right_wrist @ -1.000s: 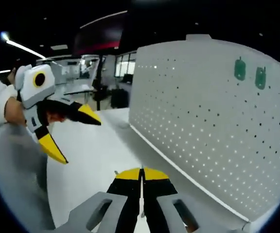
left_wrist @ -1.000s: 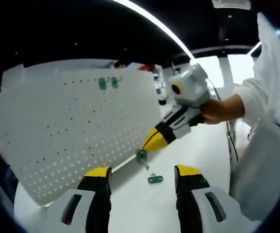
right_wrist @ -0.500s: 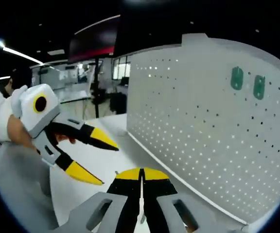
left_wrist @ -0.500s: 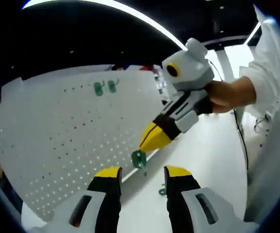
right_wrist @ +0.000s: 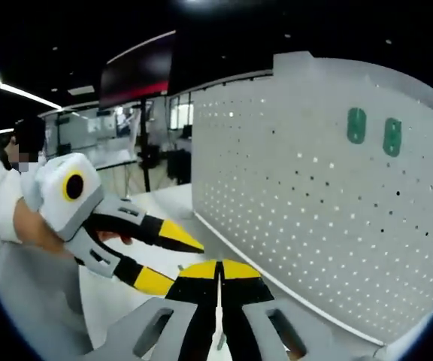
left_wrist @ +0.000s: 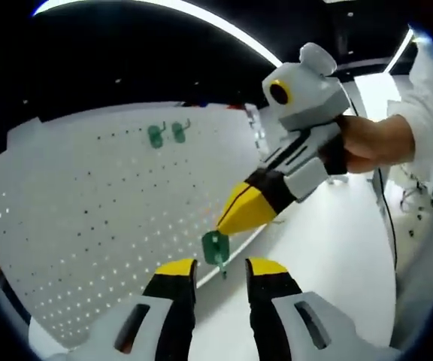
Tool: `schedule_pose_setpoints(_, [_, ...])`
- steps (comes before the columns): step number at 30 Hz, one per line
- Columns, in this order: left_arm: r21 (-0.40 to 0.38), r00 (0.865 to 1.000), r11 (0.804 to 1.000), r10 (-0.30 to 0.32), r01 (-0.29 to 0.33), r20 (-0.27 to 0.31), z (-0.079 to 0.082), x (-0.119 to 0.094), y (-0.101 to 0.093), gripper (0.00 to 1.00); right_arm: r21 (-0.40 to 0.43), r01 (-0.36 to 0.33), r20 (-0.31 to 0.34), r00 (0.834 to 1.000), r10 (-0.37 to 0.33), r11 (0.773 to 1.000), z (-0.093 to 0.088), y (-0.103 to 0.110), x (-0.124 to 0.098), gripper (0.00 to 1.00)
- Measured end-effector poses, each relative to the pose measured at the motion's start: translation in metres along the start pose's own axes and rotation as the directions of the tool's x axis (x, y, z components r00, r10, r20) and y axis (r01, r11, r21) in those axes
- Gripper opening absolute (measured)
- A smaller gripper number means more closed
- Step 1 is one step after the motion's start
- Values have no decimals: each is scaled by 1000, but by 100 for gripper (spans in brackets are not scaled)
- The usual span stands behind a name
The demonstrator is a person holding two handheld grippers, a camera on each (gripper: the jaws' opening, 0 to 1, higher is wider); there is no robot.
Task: Insert the hook assembly into the mounting plate slot until the hook locks in place.
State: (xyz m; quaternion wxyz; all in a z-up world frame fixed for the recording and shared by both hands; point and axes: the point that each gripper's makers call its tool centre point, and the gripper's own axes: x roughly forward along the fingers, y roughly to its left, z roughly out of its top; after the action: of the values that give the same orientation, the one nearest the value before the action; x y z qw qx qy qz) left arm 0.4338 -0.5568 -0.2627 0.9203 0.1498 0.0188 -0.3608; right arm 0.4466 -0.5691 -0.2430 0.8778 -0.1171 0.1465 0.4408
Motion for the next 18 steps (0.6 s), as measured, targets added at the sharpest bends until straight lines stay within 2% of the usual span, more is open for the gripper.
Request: schedule_pose_setpoints(18, [21, 1000, 1000, -13, 13, -10, -6, 9, -2, 13, 16, -7, -11, 1000, 7, 1000, -3, 4, 3, 0])
